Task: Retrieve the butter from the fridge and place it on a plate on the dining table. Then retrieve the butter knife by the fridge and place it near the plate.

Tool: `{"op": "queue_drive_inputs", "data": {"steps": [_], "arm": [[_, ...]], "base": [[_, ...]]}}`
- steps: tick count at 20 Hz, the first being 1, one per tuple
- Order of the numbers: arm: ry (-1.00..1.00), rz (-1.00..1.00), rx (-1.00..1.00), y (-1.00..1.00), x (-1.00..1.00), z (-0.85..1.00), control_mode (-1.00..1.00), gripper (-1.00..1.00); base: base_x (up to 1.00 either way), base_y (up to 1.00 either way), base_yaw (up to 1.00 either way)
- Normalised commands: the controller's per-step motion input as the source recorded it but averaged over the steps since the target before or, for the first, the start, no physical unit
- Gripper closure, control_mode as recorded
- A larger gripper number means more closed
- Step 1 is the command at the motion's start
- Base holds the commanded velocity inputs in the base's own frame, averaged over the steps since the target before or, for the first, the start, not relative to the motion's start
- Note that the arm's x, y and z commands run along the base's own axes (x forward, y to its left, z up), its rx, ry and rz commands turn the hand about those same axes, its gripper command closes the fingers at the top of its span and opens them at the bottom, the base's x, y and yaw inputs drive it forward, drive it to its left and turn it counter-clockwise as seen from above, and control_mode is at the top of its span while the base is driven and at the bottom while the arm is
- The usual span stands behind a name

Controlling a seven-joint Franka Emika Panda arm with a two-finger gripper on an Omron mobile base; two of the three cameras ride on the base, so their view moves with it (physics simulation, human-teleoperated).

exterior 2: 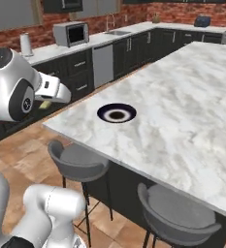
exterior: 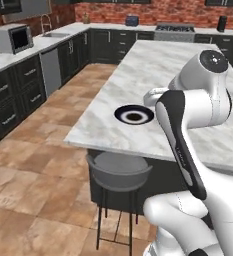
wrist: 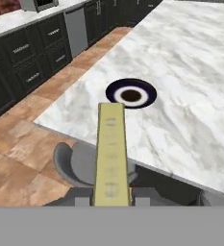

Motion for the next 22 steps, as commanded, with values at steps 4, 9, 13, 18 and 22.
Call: {"op": "queue_drive_inputs", "data": {"steps": [4, 9, 13, 18, 22], "arm": [[0.00, 0.00, 0.00, 0.00, 0.00, 0.00, 1.00, 1.00], [0.00, 0.00, 0.00, 0.00, 0.00, 0.00, 1.00, 1.00], [0.00, 0.00, 0.00, 0.00, 0.00, 0.00, 1.00, 1.00], [0.00, 0.00, 0.00, 0.00, 0.00, 0.00, 1.00, 1.00], [0.00, 0.00, 0.00, 0.00, 0.00, 0.00, 1.00, 1.00]], "base": [[0.18, 0.76, -0.34], [0.14, 0.52, -0.27], [0.33, 0.51, -0.33], [0.34, 0.29, -0.29], [0.53, 0.10, -0.26]]}}
